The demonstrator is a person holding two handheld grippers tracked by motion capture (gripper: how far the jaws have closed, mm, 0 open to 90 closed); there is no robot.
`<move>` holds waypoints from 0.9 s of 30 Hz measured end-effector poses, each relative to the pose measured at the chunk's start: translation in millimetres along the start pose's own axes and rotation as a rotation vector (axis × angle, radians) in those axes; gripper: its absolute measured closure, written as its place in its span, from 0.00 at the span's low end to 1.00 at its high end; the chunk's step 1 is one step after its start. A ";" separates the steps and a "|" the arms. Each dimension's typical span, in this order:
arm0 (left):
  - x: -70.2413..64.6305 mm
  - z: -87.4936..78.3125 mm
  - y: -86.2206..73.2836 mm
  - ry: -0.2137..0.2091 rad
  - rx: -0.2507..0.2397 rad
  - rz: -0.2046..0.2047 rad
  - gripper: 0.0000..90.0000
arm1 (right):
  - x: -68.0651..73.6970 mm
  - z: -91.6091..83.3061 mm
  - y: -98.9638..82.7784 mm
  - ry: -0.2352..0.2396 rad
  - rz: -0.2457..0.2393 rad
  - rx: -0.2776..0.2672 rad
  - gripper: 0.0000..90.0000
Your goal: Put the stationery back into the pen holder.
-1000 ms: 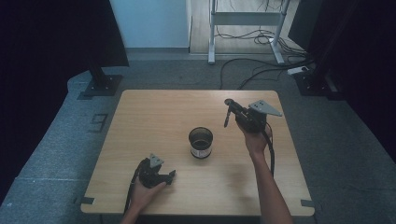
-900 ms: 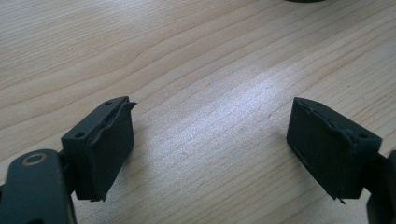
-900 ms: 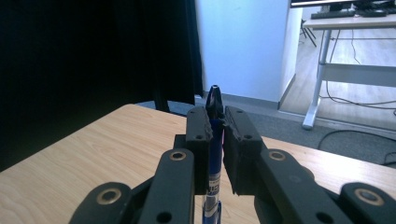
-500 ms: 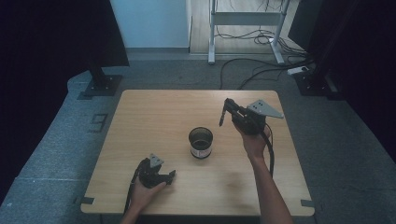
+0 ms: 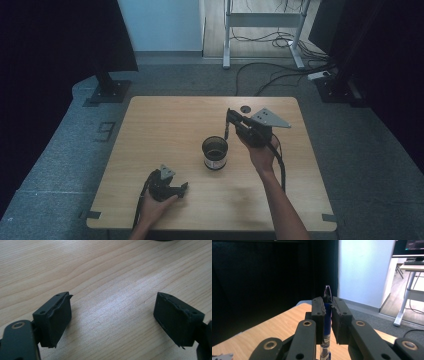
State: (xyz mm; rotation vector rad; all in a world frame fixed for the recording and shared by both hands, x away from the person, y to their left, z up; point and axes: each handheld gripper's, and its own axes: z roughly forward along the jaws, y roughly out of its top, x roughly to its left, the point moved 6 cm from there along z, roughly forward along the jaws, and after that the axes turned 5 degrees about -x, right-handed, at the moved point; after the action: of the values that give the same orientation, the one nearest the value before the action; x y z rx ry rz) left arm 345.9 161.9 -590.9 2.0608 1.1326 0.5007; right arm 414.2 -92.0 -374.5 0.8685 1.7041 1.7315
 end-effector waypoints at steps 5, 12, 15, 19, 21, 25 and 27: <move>0.0 0.0 0.0 -0.001 0.000 0.001 0.17 | 7.6 8.4 -11.1 0.019 -0.002 0.023 0.88; -0.2 0.0 0.1 -0.002 -0.001 0.000 0.17 | 9.6 16.9 -28.8 0.023 0.007 0.054 0.87; -0.2 0.0 0.1 -0.001 0.000 -0.001 0.17 | 8.6 20.2 -37.9 0.021 0.016 0.071 0.87; -0.2 0.1 0.1 -0.001 -0.001 -0.001 0.17 | 8.5 24.7 -53.9 0.020 0.027 0.102 0.87; -0.2 0.1 0.1 -0.002 -0.001 -0.001 0.17 | 8.4 27.2 -62.8 0.019 0.030 0.120 0.87; -0.2 0.2 0.1 -0.001 -0.002 -0.001 0.17 | 7.1 31.6 -81.5 0.016 0.048 0.154 0.87; -0.2 0.1 0.1 -0.002 -0.001 -0.001 0.17 | 6.1 33.5 -89.2 0.013 0.053 0.169 0.87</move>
State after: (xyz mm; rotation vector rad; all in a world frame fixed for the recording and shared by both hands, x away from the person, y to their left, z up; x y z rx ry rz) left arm 346.0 161.7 -590.9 2.0595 1.1317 0.4993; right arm 431.3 -62.3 -463.6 0.9863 1.8730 1.6474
